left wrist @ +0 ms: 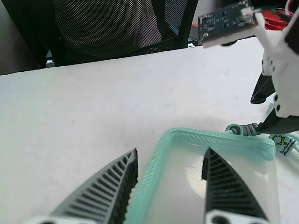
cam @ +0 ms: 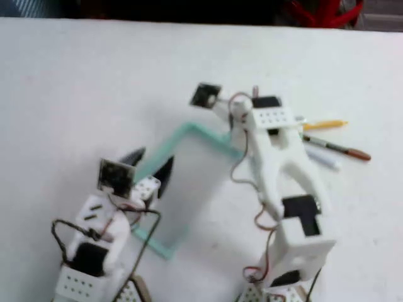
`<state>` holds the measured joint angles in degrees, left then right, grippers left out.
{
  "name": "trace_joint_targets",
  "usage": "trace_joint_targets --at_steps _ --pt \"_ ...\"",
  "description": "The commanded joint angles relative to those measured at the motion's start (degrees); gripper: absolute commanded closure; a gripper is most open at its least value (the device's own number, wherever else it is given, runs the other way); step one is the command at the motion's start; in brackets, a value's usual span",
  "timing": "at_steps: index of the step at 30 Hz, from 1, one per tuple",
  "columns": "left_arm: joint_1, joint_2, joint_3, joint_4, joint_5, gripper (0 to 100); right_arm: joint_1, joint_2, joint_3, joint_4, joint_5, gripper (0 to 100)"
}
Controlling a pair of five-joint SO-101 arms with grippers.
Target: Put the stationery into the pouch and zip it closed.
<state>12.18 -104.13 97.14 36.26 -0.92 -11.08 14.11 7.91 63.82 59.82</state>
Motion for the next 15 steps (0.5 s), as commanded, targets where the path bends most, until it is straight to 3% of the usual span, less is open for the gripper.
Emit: trace_joint_targets --at_steps 1,12,15 --pt "0.9 -0.3 -0.1 -1.3 -0.7 77 -0.9 3.4 -2.6 -0.7 0.5 77.8" --pt "0.9 -0.3 -0.1 -0.7 -0.7 77 -0.9 17.2 -15.3 4.5 0.5 78.5" --pt "0.9 -0.3 -0.1 -0.6 -0.7 77 -0.9 19.9 -19.2 6.5 0.5 88.9"
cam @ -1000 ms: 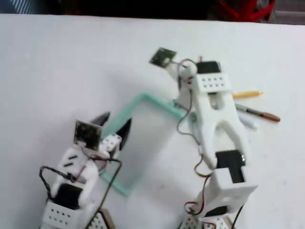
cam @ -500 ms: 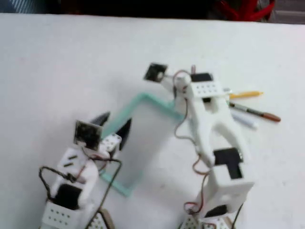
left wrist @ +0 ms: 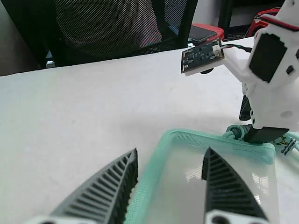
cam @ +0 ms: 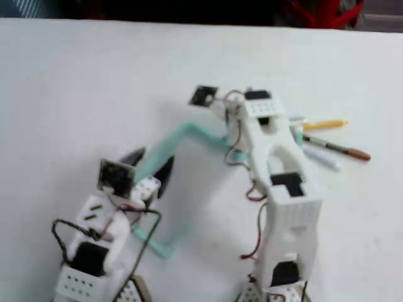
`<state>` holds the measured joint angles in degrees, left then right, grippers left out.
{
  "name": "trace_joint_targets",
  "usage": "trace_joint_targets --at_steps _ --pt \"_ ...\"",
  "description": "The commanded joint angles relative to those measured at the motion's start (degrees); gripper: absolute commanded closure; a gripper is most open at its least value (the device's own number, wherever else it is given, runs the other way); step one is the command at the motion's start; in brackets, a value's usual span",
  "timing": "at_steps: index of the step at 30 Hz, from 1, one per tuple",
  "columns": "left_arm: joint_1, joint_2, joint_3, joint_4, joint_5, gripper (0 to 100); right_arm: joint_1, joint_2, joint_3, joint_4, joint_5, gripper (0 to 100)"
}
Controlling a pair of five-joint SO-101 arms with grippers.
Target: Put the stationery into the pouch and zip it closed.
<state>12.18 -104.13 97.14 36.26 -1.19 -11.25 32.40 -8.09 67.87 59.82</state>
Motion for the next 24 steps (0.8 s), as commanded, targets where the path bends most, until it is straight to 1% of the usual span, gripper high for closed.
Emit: trace_joint_targets --at_steps 1,2,4,5,7,11,14,17,21,24 --pt "0.9 -0.3 -0.1 -0.6 -0.4 77 -0.7 2.6 -4.7 3.4 0.5 94.7" --pt "0.9 -0.3 -0.1 -0.6 -0.4 77 -0.7 3.4 -5.9 4.6 0.5 99.2" --pt "0.9 -0.3 -0.1 -0.6 -0.4 77 -0.7 4.8 -8.1 7.0 0.5 95.0" --pt "0.9 -0.3 -0.1 -0.6 -0.4 77 -0.7 5.1 -9.0 8.1 0.5 94.6" --pt "0.9 -0.3 -0.1 -0.6 -0.4 77 -0.2 4.8 -11.3 11.3 0.5 98.1" --pt "1.1 -0.3 -0.2 -0.6 -0.2 77 -0.7 -1.3 -18.6 22.5 -0.1 98.1" --pt "3.3 -0.4 -0.2 -0.3 -0.2 77 -2.3 -7.9 -23.0 27.6 -3.5 98.1" --pt "5.8 -0.5 -2.5 4.4 0.1 72 -5.0 -14.4 -24.9 30.3 -6.7 98.1" --pt "5.8 -0.5 -11.4 14.6 7.2 68 -9.4 -22.9 -24.7 30.5 -10.8 98.1" --pt "5.8 -0.5 -17.8 21.4 10.8 64 -13.1 -27.9 -24.7 30.5 -14.1 98.1"
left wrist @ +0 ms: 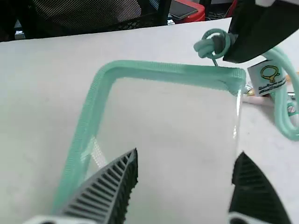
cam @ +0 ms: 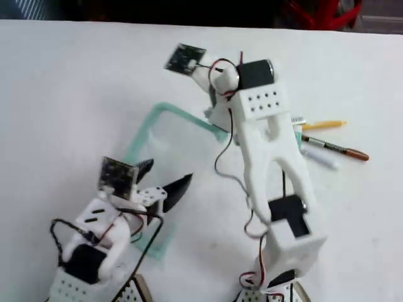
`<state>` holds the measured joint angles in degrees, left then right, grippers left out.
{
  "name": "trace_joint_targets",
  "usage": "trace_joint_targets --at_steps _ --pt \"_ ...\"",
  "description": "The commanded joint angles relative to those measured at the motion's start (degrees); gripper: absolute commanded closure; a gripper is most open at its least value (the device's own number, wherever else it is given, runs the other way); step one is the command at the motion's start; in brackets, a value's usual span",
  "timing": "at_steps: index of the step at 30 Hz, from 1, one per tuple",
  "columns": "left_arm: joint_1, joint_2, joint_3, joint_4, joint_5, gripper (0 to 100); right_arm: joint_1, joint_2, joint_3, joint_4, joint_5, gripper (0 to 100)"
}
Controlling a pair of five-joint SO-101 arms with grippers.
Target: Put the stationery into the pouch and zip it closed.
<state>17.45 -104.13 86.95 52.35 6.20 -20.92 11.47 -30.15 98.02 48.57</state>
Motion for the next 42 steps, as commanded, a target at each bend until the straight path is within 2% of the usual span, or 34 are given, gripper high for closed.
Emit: trace_joint_targets --at_steps 1,10,16,20,25,38,40,42 --pt "0.7 -0.5 -8.7 6.7 4.0 63 -4.8 -8.5 -2.6 0.4 -4.0 98.1" --pt "0.7 -0.5 -11.1 9.1 2.5 64 -16.0 -18.9 -3.0 0.4 -10.3 98.1" --pt "0.6 -0.5 -14.1 10.9 -2.9 87 -18.2 -25.0 -3.2 0.3 -13.8 98.1" --pt "0.6 -0.5 -13.8 10.5 -10.4 94 -18.2 -28.1 -3.2 0.3 -19.8 98.1" --pt "0.3 -0.5 -10.4 6.1 -14.2 92 -18.2 -28.9 -2.7 0.3 -26.6 98.1" --pt "-12.1 -0.5 -8.5 0.8 -13.5 77 -17.8 -33.6 -10.3 0.1 -27.5 98.1" --pt "-12.0 -0.5 -8.5 1.1 -11.4 73 -17.7 -33.5 -10.2 0.1 -27.5 98.1" --pt "-12.0 -0.5 -8.5 1.1 -6.4 68 -17.7 -33.5 -10.2 0.1 -27.5 98.1"
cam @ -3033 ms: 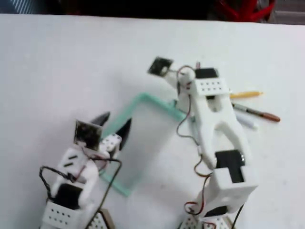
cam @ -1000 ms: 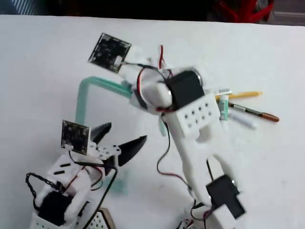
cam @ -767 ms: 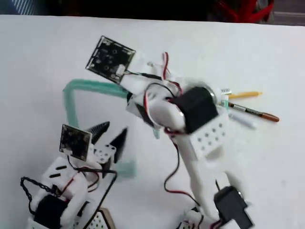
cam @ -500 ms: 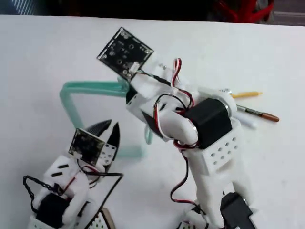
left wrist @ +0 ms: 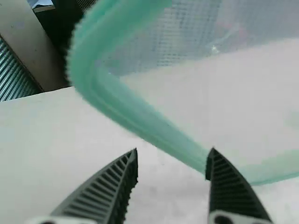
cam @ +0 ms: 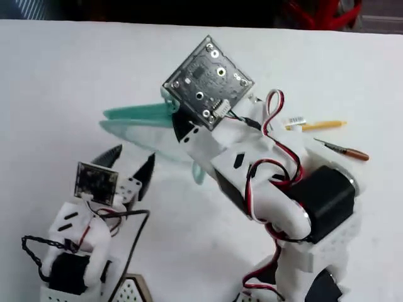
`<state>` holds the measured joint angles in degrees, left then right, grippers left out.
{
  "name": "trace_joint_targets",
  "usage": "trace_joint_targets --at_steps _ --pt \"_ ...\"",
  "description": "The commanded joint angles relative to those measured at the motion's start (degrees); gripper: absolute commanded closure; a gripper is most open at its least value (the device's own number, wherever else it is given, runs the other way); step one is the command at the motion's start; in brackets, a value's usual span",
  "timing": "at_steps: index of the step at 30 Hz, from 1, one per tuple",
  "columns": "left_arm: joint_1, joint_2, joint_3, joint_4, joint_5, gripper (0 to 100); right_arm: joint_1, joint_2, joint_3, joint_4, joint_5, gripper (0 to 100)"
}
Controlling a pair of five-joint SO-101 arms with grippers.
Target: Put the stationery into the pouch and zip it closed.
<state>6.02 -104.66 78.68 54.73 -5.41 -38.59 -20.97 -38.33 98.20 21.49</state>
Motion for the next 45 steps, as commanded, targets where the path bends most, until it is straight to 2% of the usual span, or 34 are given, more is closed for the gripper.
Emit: trace_joint_targets --at_steps 1,11,17,21,25,33,36,40,45 --pt "-0.7 0.0 -0.3 -1.2 7.3 66 0.0 -1.0 -2.0 0.0 -0.4 98.1" --pt "-0.9 0.0 -0.3 -1.1 9.0 64 2.0 -1.1 -2.0 0.0 -0.5 98.1" --pt "-2.7 0.0 -1.6 -0.8 9.0 64 8.8 -1.0 -0.2 -2.9 -0.5 98.1" --pt "-3.4 0.0 -10.2 8.8 9.2 64 11.6 -1.0 5.6 -5.9 -3.9 98.1" --pt "0.6 0.0 -16.6 15.0 9.1 63 11.2 -1.6 9.5 -7.0 -6.6 98.1" --pt "4.4 0.0 -17.8 14.2 8.9 63 10.2 -3.2 9.8 -5.5 -6.6 98.1" --pt "12.4 0.0 -18.1 13.8 6.2 63 7.2 -3.4 10.0 -4.3 -6.9 98.1" --pt "23.7 0.2 -17.7 12.2 5.3 64 1.1 -3.7 11.5 -3.4 -11.3 98.1" --pt "22.9 0.3 -16.9 11.8 7.4 64 -1.1 -3.7 11.5 -2.9 -11.4 98.1"
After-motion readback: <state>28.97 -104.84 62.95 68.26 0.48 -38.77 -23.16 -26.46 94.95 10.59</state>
